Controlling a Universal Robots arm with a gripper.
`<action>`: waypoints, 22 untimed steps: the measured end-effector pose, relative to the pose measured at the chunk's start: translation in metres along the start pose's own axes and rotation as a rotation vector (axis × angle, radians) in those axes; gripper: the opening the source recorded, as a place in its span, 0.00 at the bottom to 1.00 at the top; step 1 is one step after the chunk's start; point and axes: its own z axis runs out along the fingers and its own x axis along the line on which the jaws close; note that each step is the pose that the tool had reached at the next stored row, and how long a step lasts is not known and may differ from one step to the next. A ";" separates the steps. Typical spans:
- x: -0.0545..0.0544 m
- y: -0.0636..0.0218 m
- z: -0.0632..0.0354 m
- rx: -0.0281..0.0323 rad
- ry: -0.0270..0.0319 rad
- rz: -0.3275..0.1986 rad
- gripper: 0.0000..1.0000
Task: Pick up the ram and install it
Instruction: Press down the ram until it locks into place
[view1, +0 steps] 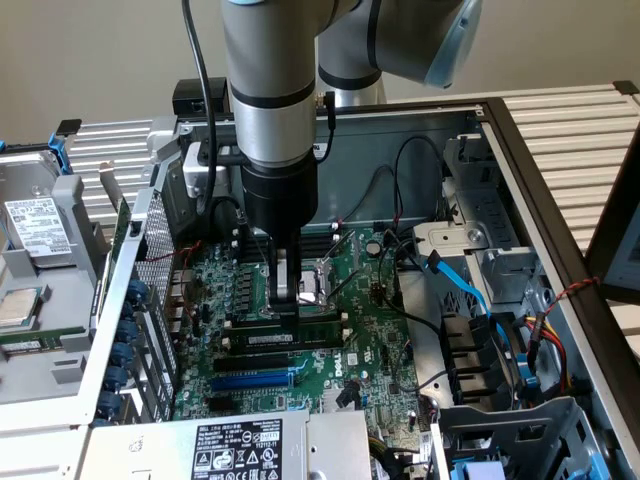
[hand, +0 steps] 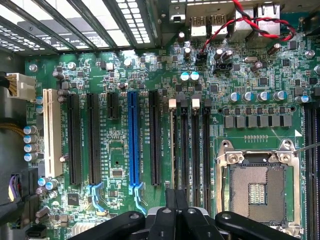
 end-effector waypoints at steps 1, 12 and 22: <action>0.000 0.0000 0.0002 0.0000 -0.0001 0.000 0.11; 0.000 0.0000 0.0019 0.0001 -0.0005 0.000 0.11; 0.000 0.0000 0.0023 0.0002 -0.0014 0.000 0.11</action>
